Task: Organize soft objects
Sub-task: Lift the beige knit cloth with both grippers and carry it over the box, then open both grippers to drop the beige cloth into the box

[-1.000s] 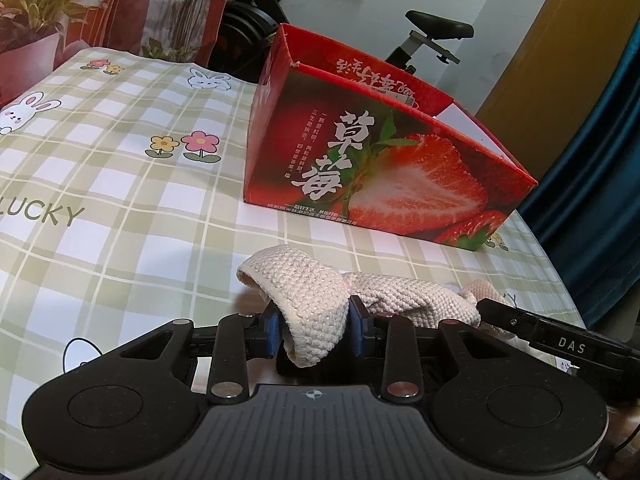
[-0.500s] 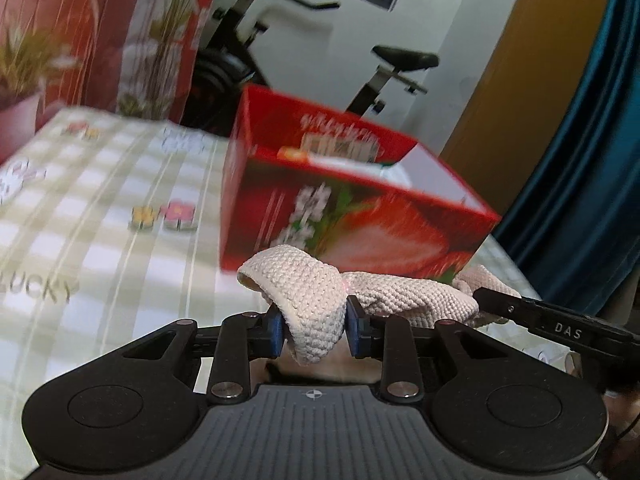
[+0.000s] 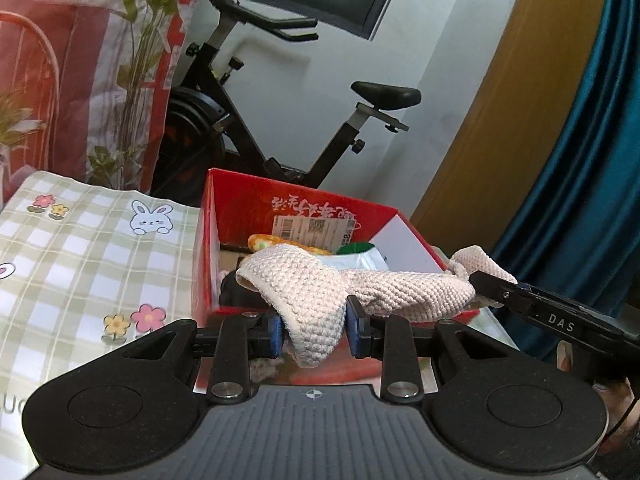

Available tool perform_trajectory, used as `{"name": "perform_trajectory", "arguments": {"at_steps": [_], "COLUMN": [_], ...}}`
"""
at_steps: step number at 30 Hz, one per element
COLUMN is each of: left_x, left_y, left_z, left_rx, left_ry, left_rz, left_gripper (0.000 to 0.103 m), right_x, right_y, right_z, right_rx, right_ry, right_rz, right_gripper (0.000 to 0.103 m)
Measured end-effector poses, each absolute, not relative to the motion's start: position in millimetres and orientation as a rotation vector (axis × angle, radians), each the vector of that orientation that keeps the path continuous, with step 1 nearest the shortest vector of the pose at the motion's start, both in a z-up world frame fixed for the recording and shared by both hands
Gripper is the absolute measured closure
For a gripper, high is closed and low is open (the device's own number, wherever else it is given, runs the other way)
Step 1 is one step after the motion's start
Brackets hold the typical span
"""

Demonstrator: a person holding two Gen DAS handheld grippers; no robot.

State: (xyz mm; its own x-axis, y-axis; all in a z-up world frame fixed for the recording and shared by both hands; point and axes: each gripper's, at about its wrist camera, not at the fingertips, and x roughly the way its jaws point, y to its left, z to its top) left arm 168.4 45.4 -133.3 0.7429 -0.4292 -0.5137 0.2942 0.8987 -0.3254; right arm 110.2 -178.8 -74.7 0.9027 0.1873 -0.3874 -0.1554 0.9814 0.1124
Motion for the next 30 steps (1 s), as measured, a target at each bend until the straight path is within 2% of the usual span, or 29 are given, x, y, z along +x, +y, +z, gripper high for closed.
{"name": "perform_trajectory", "arguments": {"at_steps": [17, 30], "left_x": [242, 269], "left_y": [41, 19], "left_z": [-157, -164], "left_rx": [-0.229, -0.160], "left_ry": [0.833, 0.916], "left_rz": [-0.417, -0.416], "left_gripper": [0.071, 0.069], "right_x": [189, 227], "right_y": [-169, -164], "right_z": [-110, -126], "right_rx": [-0.066, -0.075], "right_ry": [0.576, 0.717], "right_rz": [0.162, 0.156], "right_gripper": [0.079, 0.079]}}
